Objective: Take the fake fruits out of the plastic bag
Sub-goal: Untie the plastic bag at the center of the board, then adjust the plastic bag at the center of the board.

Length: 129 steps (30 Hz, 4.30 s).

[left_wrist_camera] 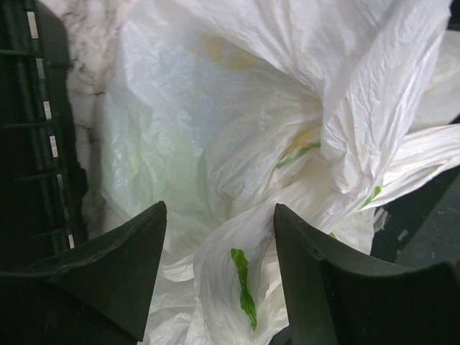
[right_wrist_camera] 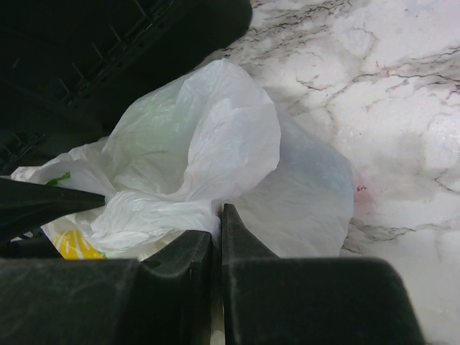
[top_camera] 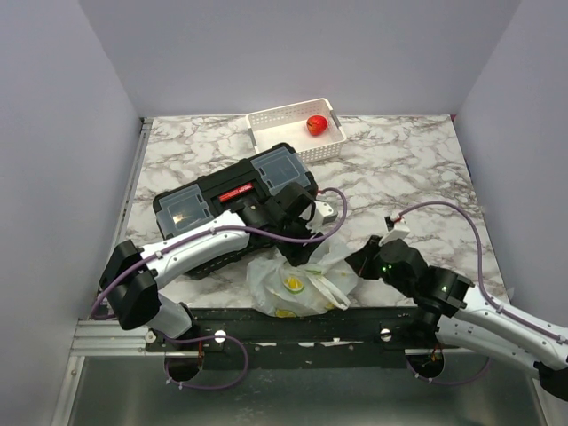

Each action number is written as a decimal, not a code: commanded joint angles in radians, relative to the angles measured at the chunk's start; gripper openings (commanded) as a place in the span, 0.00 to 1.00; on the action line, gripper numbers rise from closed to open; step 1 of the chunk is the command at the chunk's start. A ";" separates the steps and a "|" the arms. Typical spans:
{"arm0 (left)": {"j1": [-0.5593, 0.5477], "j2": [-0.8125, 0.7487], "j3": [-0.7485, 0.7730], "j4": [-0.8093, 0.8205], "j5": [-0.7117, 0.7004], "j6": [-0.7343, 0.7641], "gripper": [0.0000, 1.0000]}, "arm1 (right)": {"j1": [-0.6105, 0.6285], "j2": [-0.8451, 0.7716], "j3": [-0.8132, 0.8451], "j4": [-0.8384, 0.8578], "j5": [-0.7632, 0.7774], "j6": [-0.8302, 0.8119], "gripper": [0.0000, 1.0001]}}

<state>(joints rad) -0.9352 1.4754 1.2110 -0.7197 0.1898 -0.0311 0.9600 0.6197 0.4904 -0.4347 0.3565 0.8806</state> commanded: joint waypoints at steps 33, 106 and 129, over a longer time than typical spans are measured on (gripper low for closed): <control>-0.008 -0.483 -0.283 0.416 -0.126 -0.059 0.00 | -0.002 0.344 0.353 0.091 -0.031 -0.566 0.67; -0.008 -0.740 -0.459 0.631 -0.335 -0.003 0.00 | -0.253 0.556 0.731 -0.119 -0.022 -0.282 0.98; -0.006 -0.675 -0.304 0.540 -0.108 -0.171 0.72 | -0.254 0.533 0.568 0.103 -0.130 -0.396 0.05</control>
<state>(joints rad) -0.9428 0.7544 0.7742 -0.1238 -0.0681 -0.1162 0.7067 1.2221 1.0836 -0.4114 0.2657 0.4942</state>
